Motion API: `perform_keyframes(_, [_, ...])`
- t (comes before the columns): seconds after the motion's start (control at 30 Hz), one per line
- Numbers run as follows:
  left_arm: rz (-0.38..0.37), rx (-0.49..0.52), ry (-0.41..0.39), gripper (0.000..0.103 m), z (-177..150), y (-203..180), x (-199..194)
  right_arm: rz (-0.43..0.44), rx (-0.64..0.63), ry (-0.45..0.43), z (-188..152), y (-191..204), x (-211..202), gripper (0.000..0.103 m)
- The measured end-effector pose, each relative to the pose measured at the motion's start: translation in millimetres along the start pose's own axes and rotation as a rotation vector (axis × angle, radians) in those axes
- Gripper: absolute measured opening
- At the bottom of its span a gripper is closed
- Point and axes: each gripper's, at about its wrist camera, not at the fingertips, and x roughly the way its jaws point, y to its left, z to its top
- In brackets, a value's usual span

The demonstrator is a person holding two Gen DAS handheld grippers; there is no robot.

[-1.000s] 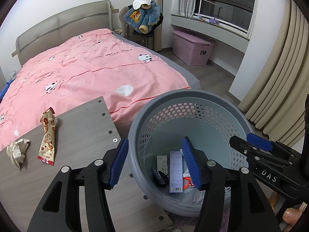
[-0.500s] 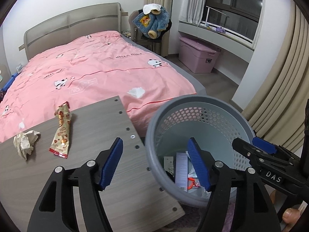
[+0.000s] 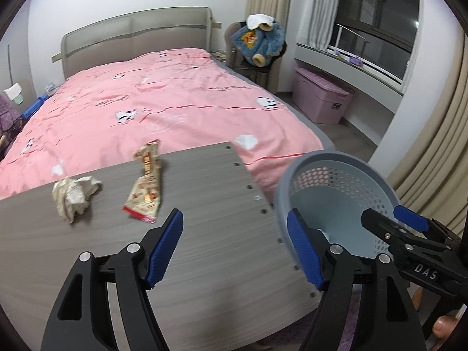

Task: Collect trash
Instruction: 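Withdraw both grippers from the wastebasket back over the table, then grasp the cream-red candy wrapper with the right gripper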

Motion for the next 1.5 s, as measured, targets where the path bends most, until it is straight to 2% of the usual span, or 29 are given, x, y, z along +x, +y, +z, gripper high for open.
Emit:
perform_keyframes(0.6, [0.203,-0.194,-0.009,0.071,-37,130,-27,0.128,-0.139,0.058,-11,102,35,0.094])
perform_keyframes(0.83, [0.263,-0.252,-0.008,0.071,-38,168,-27,0.16,-0.189,0.074,-5,139,53,0.094])
perform_keyframes(1.5, [0.319,-0.318,0.025,0.071,-30,213,0,0.179,-0.253,0.128,17,195,122,0.094])
